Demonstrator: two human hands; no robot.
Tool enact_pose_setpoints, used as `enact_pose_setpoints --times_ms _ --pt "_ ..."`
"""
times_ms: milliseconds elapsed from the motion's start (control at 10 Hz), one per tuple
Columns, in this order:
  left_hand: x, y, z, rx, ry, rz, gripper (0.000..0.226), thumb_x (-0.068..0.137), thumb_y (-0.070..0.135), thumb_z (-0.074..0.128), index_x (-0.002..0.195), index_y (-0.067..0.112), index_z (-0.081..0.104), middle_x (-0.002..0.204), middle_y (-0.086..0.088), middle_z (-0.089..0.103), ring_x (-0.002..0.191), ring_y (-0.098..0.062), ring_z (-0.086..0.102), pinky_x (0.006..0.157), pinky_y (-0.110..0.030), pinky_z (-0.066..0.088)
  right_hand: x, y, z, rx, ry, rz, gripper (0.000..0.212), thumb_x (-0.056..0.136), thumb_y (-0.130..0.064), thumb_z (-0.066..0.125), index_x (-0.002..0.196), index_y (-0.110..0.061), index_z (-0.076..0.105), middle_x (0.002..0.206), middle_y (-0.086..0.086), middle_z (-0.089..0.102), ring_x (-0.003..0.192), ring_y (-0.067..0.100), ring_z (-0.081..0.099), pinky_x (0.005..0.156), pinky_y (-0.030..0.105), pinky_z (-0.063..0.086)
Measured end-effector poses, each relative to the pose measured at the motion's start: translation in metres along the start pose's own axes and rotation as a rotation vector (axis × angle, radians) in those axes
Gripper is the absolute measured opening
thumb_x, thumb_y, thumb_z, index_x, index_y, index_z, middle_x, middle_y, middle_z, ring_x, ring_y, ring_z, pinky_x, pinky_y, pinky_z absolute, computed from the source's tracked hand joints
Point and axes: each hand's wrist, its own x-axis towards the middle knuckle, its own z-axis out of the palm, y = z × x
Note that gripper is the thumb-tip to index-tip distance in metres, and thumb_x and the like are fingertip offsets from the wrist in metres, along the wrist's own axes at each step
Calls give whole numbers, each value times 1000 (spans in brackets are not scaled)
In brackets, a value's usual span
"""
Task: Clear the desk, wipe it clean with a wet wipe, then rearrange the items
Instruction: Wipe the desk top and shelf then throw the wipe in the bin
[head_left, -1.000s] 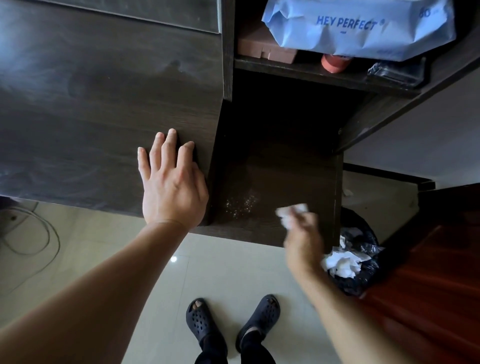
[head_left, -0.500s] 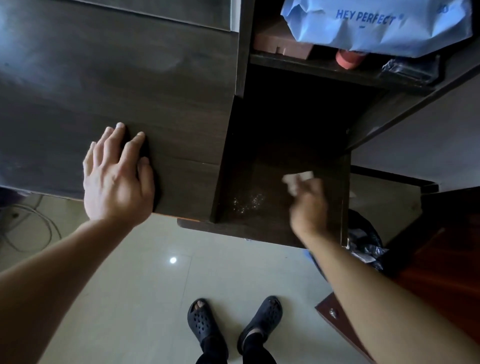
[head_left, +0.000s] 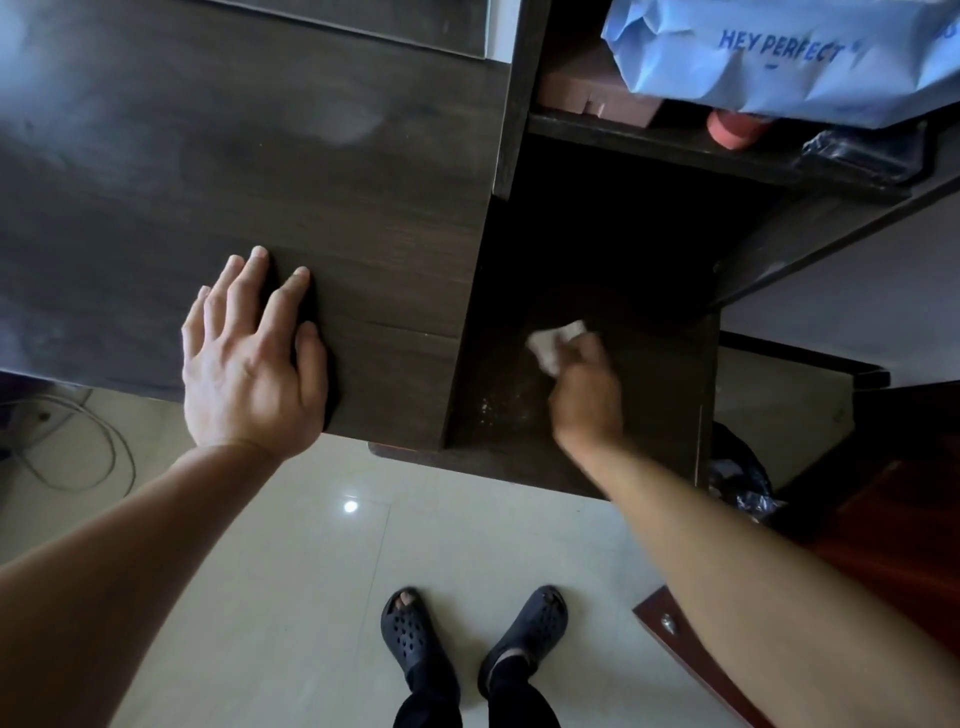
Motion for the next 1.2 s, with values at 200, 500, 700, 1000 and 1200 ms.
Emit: enact_pose_setpoints --times_ms 200,500,700,1000,1200 --pt "1 -1 1 19 0 -1 45 94 30 37 134 15 50 149 -14 37 140 -31 28 116 -47 19 -86 -1 13 33 -278 -405 32 87 -16 47 115 -19 63 102 1 60 91 19 57 72 26 47" --pt "1 -2 4 15 23 11 44 94 30 38 133 15 51 148 -13 38 139 -32 30 114 -48 22 -8 -38 19 107 -90 -91 37 94 -24 37 125 -12 52 120 14 55 108 32 53 91 40 44" --pt "1 -3 4 12 15 9 44 94 29 37 134 15 50 149 -14 37 140 -31 29 116 -47 20 -80 -14 10 90 -273 -422 41 85 -8 44 123 -16 58 109 5 58 90 24 59 71 28 51" --pt "1 -4 4 21 16 6 44 94 31 37 134 16 50 149 -13 37 140 -31 29 115 -48 21 -27 -70 35 61 -144 -60 52 86 1 52 137 -3 43 131 20 47 115 36 50 89 38 47" --pt "0 -3 3 16 7 10 45 94 31 36 134 15 50 149 -14 37 140 -32 28 116 -47 20 -92 -32 21 51 -227 -270 39 83 -13 46 118 -22 60 106 3 57 89 25 55 71 32 46"
